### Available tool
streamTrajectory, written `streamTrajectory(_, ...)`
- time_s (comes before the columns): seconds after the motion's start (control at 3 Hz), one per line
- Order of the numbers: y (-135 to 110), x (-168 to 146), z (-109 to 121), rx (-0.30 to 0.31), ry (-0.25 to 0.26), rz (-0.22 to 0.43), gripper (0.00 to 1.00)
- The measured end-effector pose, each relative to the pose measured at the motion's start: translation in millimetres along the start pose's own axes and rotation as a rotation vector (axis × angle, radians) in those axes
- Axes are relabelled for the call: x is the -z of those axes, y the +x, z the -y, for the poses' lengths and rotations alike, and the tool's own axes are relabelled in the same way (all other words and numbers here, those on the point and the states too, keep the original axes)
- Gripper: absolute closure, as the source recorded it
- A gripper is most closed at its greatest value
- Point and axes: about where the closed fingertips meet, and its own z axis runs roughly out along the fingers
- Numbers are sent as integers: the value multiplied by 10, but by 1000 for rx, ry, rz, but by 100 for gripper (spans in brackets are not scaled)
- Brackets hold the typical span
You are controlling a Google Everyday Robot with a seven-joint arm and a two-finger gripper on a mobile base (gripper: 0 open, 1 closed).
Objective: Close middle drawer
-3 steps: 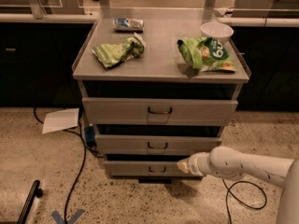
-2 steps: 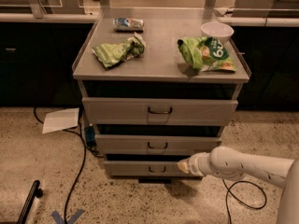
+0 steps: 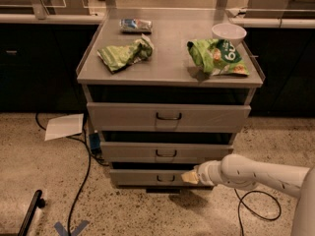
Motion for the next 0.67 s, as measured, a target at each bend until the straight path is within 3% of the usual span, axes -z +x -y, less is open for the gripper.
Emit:
streamTrajectory(0.33, 0, 0, 0, 0, 0, 0, 0)
streamTrajectory(0.67, 0, 0, 0, 0, 0, 0, 0)
